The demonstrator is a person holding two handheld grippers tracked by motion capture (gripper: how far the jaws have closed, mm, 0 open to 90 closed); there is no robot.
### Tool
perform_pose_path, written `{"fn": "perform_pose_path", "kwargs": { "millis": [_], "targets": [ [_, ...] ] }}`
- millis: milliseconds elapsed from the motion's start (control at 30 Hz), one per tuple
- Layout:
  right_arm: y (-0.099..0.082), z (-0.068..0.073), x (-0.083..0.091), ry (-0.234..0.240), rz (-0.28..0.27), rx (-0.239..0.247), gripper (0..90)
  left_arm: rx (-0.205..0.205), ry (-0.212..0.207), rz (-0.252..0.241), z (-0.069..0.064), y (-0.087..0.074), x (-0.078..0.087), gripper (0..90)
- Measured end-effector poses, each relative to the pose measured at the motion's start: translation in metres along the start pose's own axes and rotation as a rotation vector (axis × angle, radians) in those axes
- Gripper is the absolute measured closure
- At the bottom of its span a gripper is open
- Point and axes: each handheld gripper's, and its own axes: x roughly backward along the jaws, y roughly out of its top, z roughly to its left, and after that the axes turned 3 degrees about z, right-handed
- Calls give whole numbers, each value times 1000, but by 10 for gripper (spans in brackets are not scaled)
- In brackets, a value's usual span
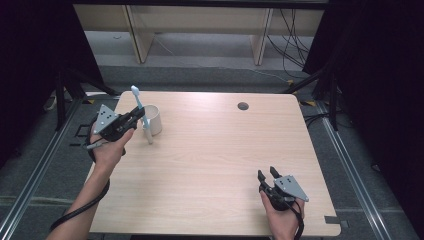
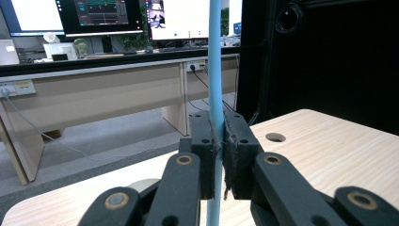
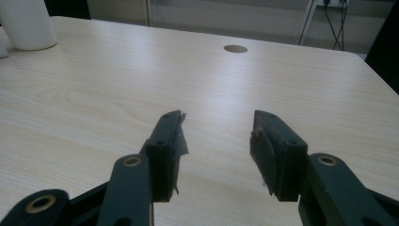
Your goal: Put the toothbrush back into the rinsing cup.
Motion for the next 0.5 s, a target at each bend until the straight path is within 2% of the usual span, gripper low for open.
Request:
{"fn": "perform_pose_path", "kwargs": {
  "millis": [100,133,167,200,233,333,367,400,433,467,500],
  "targets": [
    [0,2,1,-8,7,-21,541,-1,6,-1,1,-1,-1,838],
    [0,0,0,-11,-4,16,541,-4,10,-2,2,-1,-2,838],
    [0,1,2,-21,19,-5,541,-6,12,-2,3,-2,-2,838],
    [0,1,2,-21,19,-5,541,-5,13,-2,3,-2,-2,838],
    [0,0,1,-22,12,17,541,-4,15,-3,3,-2,-2,838],
    [0,-1,1,-23,5,34,541,-8,19,-5,4,-3,-2,838],
    [0,0,1,-17,5,25,541,-8,22,-5,5,-4,-2,838],
    [0,2,2,-15,9,-6,541,-8,24,-7,5,-4,-2,838],
    [1,0,2,-26,4,22,541,-9,26,-8,6,-5,-3,838],
    [1,1,2,-13,13,-6,541,-7,28,-6,7,-6,-4,838],
    [1,1,2,-13,13,-6,541,-7,28,-6,7,-6,-4,838]
  ]
}}
